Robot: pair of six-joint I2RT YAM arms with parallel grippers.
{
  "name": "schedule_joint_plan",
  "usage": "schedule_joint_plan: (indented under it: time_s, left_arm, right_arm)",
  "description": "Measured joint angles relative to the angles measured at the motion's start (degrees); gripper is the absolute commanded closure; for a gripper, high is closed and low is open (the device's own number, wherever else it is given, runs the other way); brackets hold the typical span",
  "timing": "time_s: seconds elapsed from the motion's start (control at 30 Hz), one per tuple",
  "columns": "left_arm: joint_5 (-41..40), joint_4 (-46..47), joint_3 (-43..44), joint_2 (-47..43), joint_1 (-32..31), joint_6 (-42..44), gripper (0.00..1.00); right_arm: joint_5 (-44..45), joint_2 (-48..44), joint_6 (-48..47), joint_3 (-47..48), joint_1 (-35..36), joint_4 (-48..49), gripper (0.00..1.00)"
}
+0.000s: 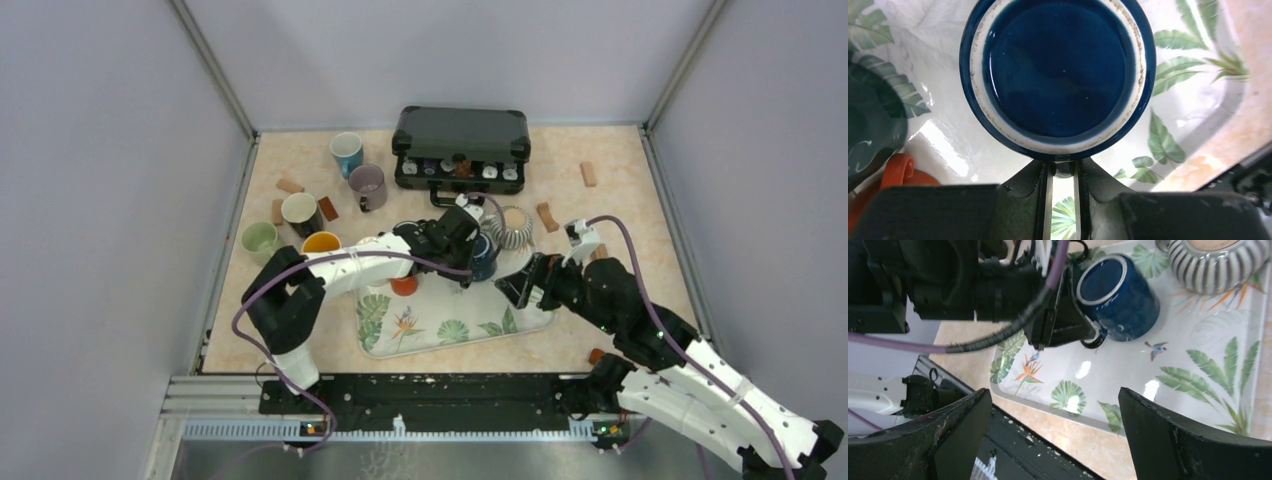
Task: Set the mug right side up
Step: Turn over the cup on the tray.
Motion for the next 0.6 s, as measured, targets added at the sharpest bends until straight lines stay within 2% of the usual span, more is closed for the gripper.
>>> schedule_joint_plan:
  time_s: [0.17, 0.37, 0.6]
  left_arm:
    - [8.76, 3.61, -0.20, -1.84, 4.74, -1.90, 1.00]
    - [18.95, 8.59, -0.20, -2.58, 10.56, -5.42, 1.00]
    - [26.43, 13.46, -0.20, -3.89, 14.25, -9.73, 1.00]
  right_arm:
    - [-3.74, -0.37, 2.91, -5.14, 0.00, 5.53, 0.01]
    - [-11.41, 3.48, 7.80, -12.22, -1.77, 18.88, 0.01]
    - [-26.08, 13.49, 17.07, -16.59, -15.43, 40.13, 0.04]
